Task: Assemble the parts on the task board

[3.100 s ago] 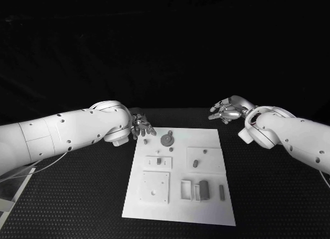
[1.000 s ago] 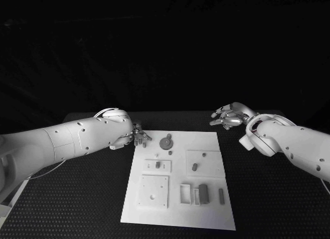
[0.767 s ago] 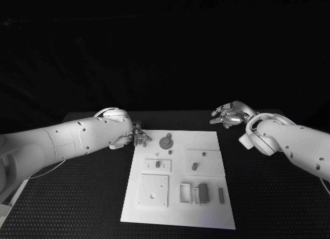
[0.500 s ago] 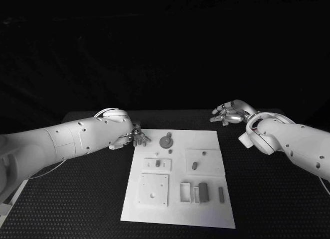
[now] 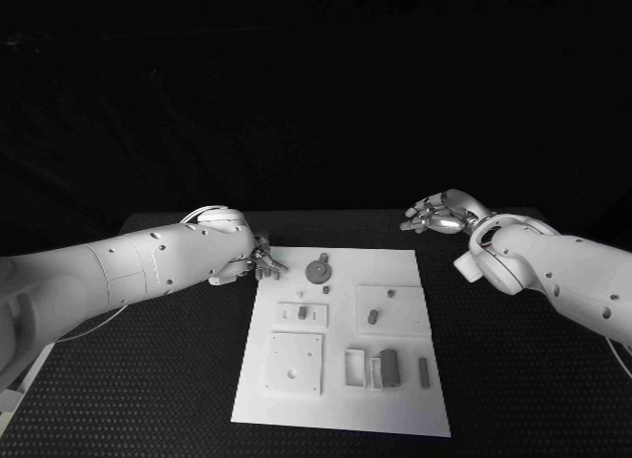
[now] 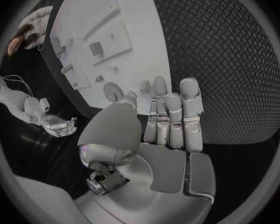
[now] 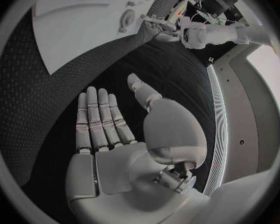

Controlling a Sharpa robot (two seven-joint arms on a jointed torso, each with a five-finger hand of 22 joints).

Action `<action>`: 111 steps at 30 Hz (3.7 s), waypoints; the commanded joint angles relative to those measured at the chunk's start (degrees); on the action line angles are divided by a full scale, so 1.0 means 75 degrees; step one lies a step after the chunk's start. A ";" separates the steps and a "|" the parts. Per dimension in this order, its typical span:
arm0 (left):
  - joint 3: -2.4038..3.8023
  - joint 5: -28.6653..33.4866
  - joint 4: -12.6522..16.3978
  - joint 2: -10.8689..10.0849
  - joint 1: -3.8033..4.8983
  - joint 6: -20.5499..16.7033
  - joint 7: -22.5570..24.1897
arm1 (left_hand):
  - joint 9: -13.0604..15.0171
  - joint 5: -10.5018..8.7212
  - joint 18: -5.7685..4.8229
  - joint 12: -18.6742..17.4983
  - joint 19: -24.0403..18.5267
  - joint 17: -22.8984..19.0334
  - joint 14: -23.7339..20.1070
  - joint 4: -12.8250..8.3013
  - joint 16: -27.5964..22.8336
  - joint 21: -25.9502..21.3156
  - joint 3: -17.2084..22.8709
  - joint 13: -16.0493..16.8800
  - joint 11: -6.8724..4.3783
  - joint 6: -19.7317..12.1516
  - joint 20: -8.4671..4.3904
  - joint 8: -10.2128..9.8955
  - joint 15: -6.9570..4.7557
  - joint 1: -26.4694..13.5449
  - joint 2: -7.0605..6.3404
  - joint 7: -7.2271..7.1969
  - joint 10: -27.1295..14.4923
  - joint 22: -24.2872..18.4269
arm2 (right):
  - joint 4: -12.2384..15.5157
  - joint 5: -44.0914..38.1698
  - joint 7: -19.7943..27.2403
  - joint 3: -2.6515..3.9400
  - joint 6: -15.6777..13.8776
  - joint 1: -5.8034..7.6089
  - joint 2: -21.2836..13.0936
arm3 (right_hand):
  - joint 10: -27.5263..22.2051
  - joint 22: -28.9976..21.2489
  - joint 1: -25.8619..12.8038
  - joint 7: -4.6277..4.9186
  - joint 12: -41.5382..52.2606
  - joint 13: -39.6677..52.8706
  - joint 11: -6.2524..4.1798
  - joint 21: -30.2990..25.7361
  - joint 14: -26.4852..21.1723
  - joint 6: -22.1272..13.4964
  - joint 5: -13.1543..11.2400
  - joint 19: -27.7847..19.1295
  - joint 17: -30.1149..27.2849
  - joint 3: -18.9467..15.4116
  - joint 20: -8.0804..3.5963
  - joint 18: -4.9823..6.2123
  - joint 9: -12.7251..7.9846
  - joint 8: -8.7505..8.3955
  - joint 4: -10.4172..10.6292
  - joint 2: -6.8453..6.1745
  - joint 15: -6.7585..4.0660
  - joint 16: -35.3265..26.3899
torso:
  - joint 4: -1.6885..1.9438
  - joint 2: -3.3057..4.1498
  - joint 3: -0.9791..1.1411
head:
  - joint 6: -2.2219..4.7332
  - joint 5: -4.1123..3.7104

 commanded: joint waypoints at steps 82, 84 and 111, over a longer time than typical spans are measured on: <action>0.0004 0.2150 -0.0387 0.0070 -0.0063 0.0060 0.0369 | 0.0589 0.2494 0.0472 0.0178 0.0066 -0.0223 -0.0090 -0.4043 0.0759 0.0732 0.4523 0.0644 -0.0077 0.0474 -0.0050 -0.0124 -0.0043 -0.2139 0.0326 -0.0047 0.0197 0.0188 | -0.0067 0.0213 0.0113 0.0001 0.0200 -0.0088 0.0058 | 0.0247 0.0105 0.0214 0.0126 -0.0664 -0.0980 0.0145 -0.0404 0.0049 -0.0165 0.0010 -0.0643 -0.0321 -0.0296 0.0138 -0.0273 -0.0031 0.0035 0.0000 0.0055 0.0157 -0.0941 | 0.0001 0.0006 0.0004 | -0.0144 -0.0013; 0.0004 0.2205 -0.0389 0.0070 -0.0063 0.0038 0.0393 | 0.0599 0.2500 0.0467 0.0185 0.0100 -0.0233 -0.0074 -0.4132 0.0770 0.0726 0.4648 0.0646 -0.0075 0.0497 -0.0054 -0.0119 -0.0056 -0.2271 0.0345 -0.0057 0.0217 0.0188 | -0.0065 0.0213 0.0113 0.0001 0.0207 -0.0089 0.0058 | 0.0247 0.0105 0.0213 0.0126 -0.0665 -0.0983 0.0145 -0.0405 0.0049 -0.0166 0.0010 -0.0643 -0.0321 -0.0298 0.0138 -0.0273 -0.0031 0.0035 0.0000 0.0053 0.0157 -0.0943 | 0.0002 0.0005 0.0005 | -0.0140 -0.0009; 0.0004 0.2198 -0.0137 0.0000 -0.0063 -0.0058 0.0434 | 0.0638 0.2570 0.0471 0.0253 0.0222 -0.0231 -0.0008 -0.4339 0.0852 0.0766 0.4914 0.0686 -0.0117 0.0602 -0.0091 -0.0084 -0.0098 -0.2309 0.0282 -0.0102 0.0311 0.0211 | -0.0072 0.0214 0.0114 0.0001 0.0208 -0.0092 0.0057 | 0.0252 0.0114 0.0206 0.0127 -0.0668 -0.1008 0.0147 -0.0410 0.0055 -0.0169 0.0010 -0.0646 -0.0319 -0.0312 0.0142 -0.0272 -0.0033 0.0038 0.0002 0.0061 0.0158 -0.0961 | 0.0004 0.0000 0.0002 | -0.0161 -0.0014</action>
